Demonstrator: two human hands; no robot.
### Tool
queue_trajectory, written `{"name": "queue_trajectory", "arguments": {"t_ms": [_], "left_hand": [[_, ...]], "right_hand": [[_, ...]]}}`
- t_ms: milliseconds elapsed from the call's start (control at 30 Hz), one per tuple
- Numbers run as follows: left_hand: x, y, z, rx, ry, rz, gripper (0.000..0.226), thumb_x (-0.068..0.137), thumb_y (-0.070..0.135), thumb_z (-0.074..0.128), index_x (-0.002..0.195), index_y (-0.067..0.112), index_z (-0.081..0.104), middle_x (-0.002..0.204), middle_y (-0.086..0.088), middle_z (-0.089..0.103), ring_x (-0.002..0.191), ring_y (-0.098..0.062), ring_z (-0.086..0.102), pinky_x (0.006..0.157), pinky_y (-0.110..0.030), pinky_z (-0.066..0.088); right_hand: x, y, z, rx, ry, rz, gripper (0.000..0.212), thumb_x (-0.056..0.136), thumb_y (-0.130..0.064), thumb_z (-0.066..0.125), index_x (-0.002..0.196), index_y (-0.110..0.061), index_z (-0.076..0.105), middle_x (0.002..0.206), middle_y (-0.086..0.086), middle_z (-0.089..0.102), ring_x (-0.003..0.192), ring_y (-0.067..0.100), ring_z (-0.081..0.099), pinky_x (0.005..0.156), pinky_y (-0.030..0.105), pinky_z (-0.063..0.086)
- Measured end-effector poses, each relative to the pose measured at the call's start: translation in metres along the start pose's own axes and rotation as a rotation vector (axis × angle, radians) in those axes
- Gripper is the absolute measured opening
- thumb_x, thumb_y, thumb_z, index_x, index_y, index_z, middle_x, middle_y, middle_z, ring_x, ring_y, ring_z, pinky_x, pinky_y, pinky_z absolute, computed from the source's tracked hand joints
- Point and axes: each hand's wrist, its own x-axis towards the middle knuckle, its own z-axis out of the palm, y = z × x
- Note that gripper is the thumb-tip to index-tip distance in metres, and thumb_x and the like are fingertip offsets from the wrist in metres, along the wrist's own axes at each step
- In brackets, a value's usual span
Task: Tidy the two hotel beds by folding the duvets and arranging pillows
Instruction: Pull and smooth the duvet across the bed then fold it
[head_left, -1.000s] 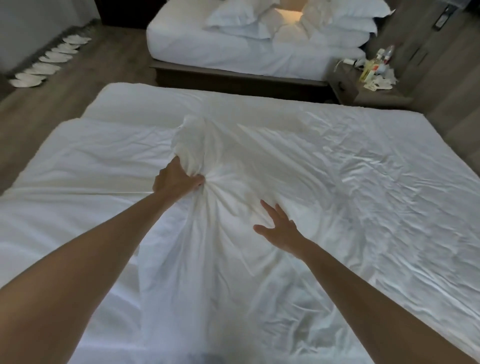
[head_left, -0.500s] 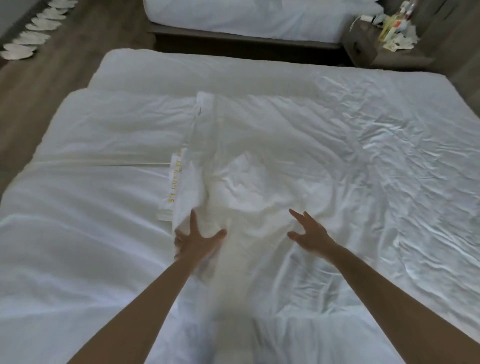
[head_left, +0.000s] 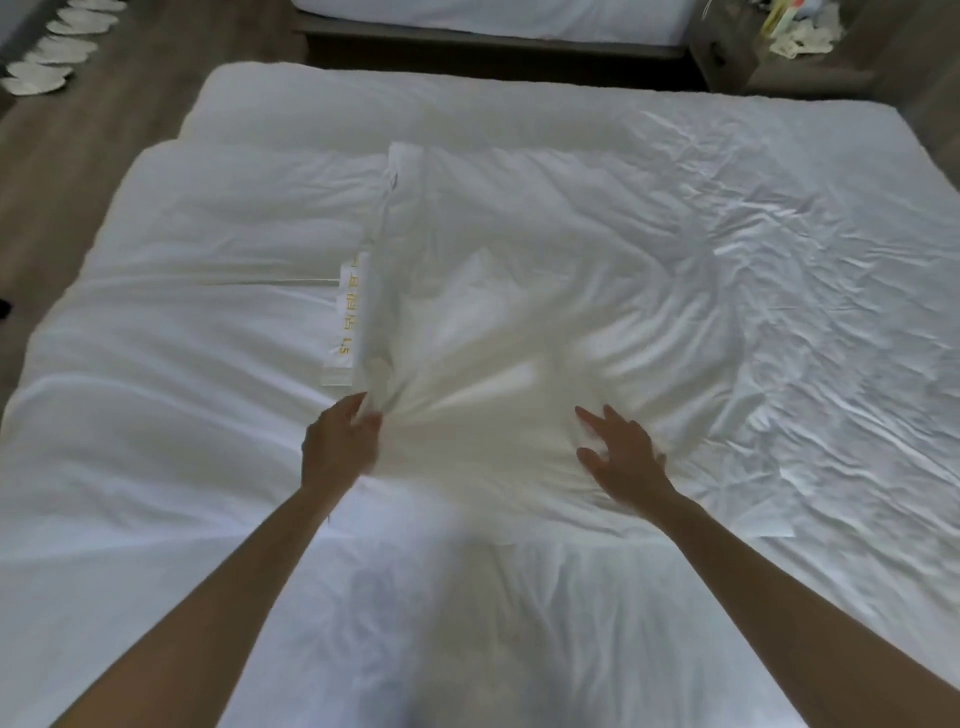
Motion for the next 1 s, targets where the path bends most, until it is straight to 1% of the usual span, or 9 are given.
{"name": "queue_trajectory", "arguments": {"t_ms": [67, 167, 233, 333, 467, 633, 733, 867, 1000], "left_hand": [[-0.007, -0.02, 0.002, 0.161, -0.079, -0.038, 0.041, 0.096, 0.028, 0.048, 0.138, 0.03, 0.049, 0.126, -0.012, 0.061, 0.113, -0.036, 0.057, 0.086, -0.037, 0.044], [-0.003, -0.014, 0.014, 0.414, -0.243, -0.102, 0.06, 0.097, 0.025, 0.046, 0.151, 0.029, 0.02, 0.135, -0.017, 0.047, 0.119, -0.036, 0.05, 0.089, -0.04, 0.041], [-0.003, 0.006, 0.02, 0.589, -0.196, -0.114, 0.073, 0.096, 0.021, 0.047, 0.154, 0.025, 0.004, 0.146, -0.021, 0.026, 0.128, -0.038, 0.037, 0.101, -0.044, 0.035], [-0.015, 0.031, 0.044, 0.679, -0.022, 0.155, 0.076, 0.095, 0.022, 0.046, 0.155, 0.025, -0.001, 0.16, -0.019, -0.004, 0.146, -0.039, 0.006, 0.114, -0.054, 0.015], [-0.045, 0.07, 0.114, 0.6, 0.037, 0.559, 0.065, 0.085, 0.023, 0.033, 0.15, 0.024, 0.032, 0.158, -0.008, 0.025, 0.144, -0.033, 0.026, 0.111, -0.062, 0.018], [-0.036, 0.053, 0.174, 0.626, -0.013, 0.407, 0.054, 0.094, 0.038, 0.035, 0.147, 0.027, 0.038, 0.158, -0.007, 0.025, 0.146, -0.031, 0.021, 0.117, -0.055, 0.004], [-0.027, 0.024, 0.172, 0.642, 0.034, 0.301, 0.06, 0.094, 0.05, 0.025, 0.151, 0.031, 0.029, 0.161, -0.008, 0.013, 0.149, -0.027, 0.005, 0.119, -0.046, -0.008], [-0.023, 0.034, 0.177, 0.598, 0.1, 0.219, 0.066, 0.093, 0.045, 0.023, 0.154, 0.02, 0.021, 0.16, -0.019, 0.003, 0.149, -0.03, -0.003, 0.117, -0.056, -0.005], [-0.01, 0.084, 0.188, 0.627, 0.178, 0.475, 0.062, 0.096, 0.033, 0.03, 0.154, 0.015, 0.018, 0.161, -0.011, 0.009, 0.148, -0.029, 0.01, 0.117, -0.058, 0.006]], "right_hand": [[-0.001, 0.009, 0.005, -0.138, -0.12, 0.007, 0.06, 0.101, -0.033, 0.043, 0.153, -0.035, 0.012, 0.163, 0.003, 0.001, 0.149, 0.016, -0.001, 0.118, 0.046, -0.004], [0.002, 0.024, 0.014, -0.107, -0.221, 0.102, 0.063, 0.098, -0.03, 0.047, 0.153, -0.035, 0.017, 0.163, 0.004, 0.002, 0.149, 0.024, 0.004, 0.118, 0.055, 0.0], [0.002, 0.024, 0.015, -0.071, -0.102, 0.141, 0.056, 0.097, -0.029, 0.045, 0.149, -0.038, 0.027, 0.161, -0.001, 0.014, 0.146, 0.031, 0.015, 0.116, 0.06, 0.013], [0.013, 0.011, 0.013, -0.127, 0.141, -0.025, 0.054, 0.099, -0.026, 0.042, 0.15, -0.034, 0.027, 0.161, -0.003, 0.016, 0.147, 0.029, 0.014, 0.115, 0.056, 0.016], [0.041, -0.005, 0.025, -0.188, 0.158, -0.186, 0.058, 0.101, -0.022, 0.036, 0.154, -0.033, 0.013, 0.163, -0.003, 0.004, 0.15, 0.02, 0.001, 0.119, 0.051, 0.007], [0.058, 0.077, 0.045, -0.333, 0.203, -0.195, 0.052, 0.099, -0.042, 0.031, 0.15, -0.038, 0.027, 0.159, -0.002, 0.024, 0.147, 0.027, 0.019, 0.115, 0.061, 0.005], [0.067, 0.165, 0.026, -0.393, 0.229, -0.069, 0.057, 0.097, -0.054, 0.021, 0.152, -0.04, 0.019, 0.161, -0.005, 0.014, 0.149, 0.027, 0.013, 0.116, 0.059, 0.008], [0.076, 0.206, -0.006, -0.375, 0.228, 0.048, 0.058, 0.096, -0.05, 0.025, 0.15, -0.031, 0.032, 0.158, 0.001, 0.026, 0.144, 0.039, 0.024, 0.108, 0.066, 0.026], [0.097, 0.155, -0.017, -0.299, 0.366, -0.021, 0.06, 0.094, -0.034, 0.032, 0.152, -0.02, 0.027, 0.16, 0.004, 0.019, 0.147, 0.035, 0.017, 0.111, 0.066, 0.02]]}}
